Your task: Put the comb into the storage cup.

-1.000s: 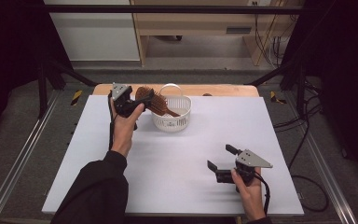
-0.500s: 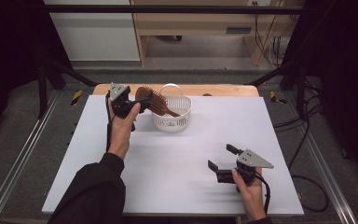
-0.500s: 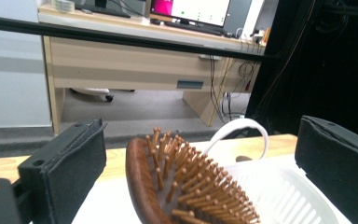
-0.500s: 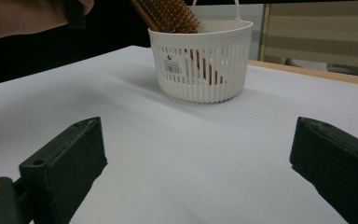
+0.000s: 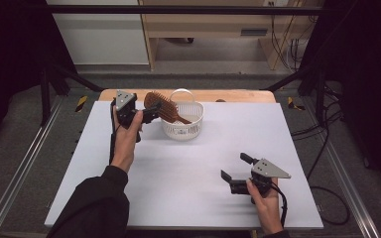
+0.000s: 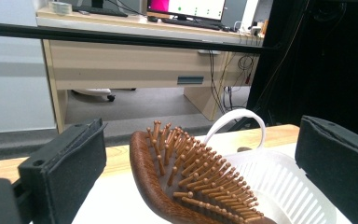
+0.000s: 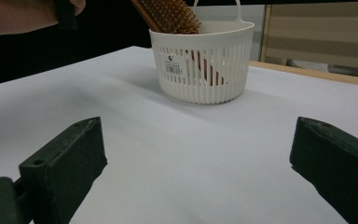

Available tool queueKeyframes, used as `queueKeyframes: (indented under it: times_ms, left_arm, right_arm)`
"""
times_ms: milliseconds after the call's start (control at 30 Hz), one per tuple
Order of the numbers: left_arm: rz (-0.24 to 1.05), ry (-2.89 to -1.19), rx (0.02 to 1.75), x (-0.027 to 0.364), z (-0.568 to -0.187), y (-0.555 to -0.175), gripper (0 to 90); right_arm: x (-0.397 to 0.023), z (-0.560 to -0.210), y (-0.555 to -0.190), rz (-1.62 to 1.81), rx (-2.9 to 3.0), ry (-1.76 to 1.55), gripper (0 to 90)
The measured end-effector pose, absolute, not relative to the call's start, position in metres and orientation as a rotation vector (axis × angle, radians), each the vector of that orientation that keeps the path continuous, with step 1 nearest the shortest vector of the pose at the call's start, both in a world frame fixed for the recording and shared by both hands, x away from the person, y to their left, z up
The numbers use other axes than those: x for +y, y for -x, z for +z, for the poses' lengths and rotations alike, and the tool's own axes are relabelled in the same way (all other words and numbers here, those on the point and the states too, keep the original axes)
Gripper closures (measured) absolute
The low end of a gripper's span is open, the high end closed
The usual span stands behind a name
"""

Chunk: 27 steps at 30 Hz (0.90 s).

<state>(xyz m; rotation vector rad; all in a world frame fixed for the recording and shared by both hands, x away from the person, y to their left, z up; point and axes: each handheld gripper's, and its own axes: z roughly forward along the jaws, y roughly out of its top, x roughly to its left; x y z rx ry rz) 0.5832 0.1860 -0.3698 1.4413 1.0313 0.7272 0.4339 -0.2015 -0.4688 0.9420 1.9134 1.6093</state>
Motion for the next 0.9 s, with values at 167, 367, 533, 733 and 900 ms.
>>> queueKeyframes:
  times_ms: [167, 367, 533, 733, 900]
  left_arm:
    - [0.728, -1.446, 1.018, 0.183, -0.369, -0.583, 2.1]
    - [0.732, -1.456, 1.009, 0.181, -0.368, -0.581, 2.0]
    - [0.733, -1.459, 1.008, 0.181, -0.368, -0.578, 2.2]
    - [0.734, -1.462, 0.991, 0.181, -0.367, -0.572, 2.3]
    - [0.738, -1.450, 0.994, 0.185, -0.367, -0.571, 2.2]
  right_arm:
    - [-0.202, -0.469, -0.434, 1.608, 1.912, -0.940, 3.9]
    - [-0.202, -0.469, -0.435, 1.606, 1.913, -0.941, 3.9]
    - [-0.202, -0.468, -0.433, 1.603, 1.909, -0.940, 3.9]
    - [-0.200, -0.469, -0.433, 1.601, 1.911, -0.939, 3.9]
    - [-0.200, -0.469, -0.434, 1.602, 1.913, -0.939, 3.9]
